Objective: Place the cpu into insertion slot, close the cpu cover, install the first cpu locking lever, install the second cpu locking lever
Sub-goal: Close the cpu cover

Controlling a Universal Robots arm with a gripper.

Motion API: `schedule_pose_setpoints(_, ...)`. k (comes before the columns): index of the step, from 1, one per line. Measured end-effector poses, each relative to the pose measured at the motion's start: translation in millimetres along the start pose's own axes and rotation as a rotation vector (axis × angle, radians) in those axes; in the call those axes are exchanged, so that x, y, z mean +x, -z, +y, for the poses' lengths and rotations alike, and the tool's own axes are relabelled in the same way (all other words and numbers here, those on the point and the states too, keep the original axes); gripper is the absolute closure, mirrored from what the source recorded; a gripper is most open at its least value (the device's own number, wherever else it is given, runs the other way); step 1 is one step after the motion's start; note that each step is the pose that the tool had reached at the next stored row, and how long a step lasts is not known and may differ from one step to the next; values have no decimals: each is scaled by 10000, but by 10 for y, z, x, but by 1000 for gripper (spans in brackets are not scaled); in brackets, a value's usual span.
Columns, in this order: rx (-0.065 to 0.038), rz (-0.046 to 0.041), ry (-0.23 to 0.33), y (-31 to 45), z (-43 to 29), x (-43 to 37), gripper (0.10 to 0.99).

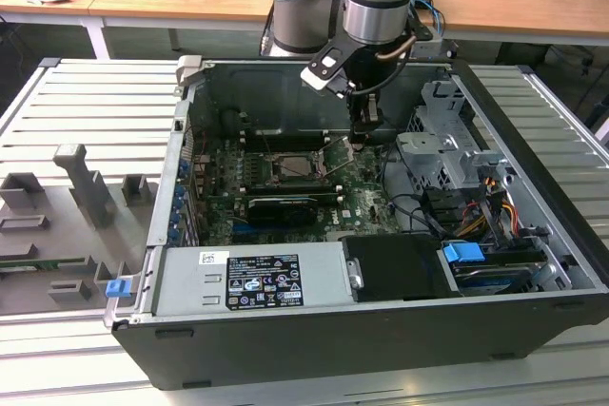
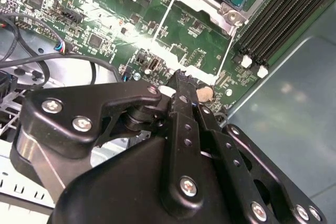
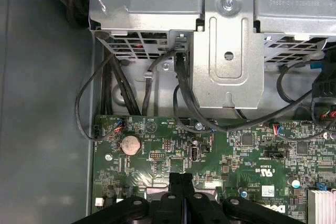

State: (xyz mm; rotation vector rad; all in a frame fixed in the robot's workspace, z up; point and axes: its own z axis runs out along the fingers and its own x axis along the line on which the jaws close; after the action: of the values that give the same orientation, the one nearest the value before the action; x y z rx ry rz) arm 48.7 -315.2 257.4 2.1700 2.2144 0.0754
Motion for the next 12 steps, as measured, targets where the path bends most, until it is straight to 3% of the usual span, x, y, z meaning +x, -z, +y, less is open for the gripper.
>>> schedule_pose_setpoints(7,0,-3,2,-11,10,-1,980)
schedule_pose_setpoints(12,1,-2,1,-18,78,-2,980)
